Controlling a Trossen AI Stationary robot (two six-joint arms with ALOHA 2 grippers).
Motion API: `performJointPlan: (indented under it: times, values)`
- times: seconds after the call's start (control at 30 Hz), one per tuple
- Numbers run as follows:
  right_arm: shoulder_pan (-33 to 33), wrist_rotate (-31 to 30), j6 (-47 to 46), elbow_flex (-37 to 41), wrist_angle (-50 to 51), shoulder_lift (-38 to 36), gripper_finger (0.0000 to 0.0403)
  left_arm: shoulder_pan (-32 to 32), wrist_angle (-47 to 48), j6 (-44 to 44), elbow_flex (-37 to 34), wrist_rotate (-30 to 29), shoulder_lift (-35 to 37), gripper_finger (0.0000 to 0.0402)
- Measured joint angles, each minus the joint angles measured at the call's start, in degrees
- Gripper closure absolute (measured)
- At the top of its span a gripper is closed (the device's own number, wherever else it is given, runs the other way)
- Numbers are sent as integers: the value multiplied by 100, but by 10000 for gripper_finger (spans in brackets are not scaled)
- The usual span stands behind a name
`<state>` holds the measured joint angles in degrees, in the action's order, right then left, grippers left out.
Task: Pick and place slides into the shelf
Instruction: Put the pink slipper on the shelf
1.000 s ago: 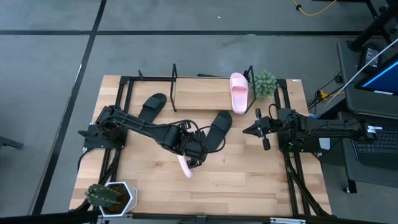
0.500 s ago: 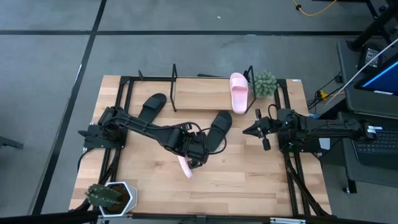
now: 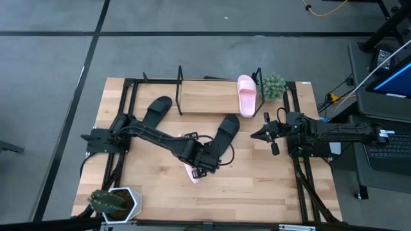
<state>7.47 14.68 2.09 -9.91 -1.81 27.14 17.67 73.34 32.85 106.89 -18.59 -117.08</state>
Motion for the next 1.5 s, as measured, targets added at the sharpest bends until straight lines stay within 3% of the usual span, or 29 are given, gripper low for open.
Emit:
performJointPlan:
  times: [0.53, 0.93, 1.5]
  values:
    - [-1, 1, -9, 0, 1, 0, 379, 214, 147, 453, 0, -38, -54, 271]
    - [0, 0, -32, -2, -12, 0, 379, 172, 901, 410, -2, -45, -512, 271]
    - [-1, 0, -31, -2, -4, 0, 379, 152, 1257, 736, 3, -68, -529, 271]
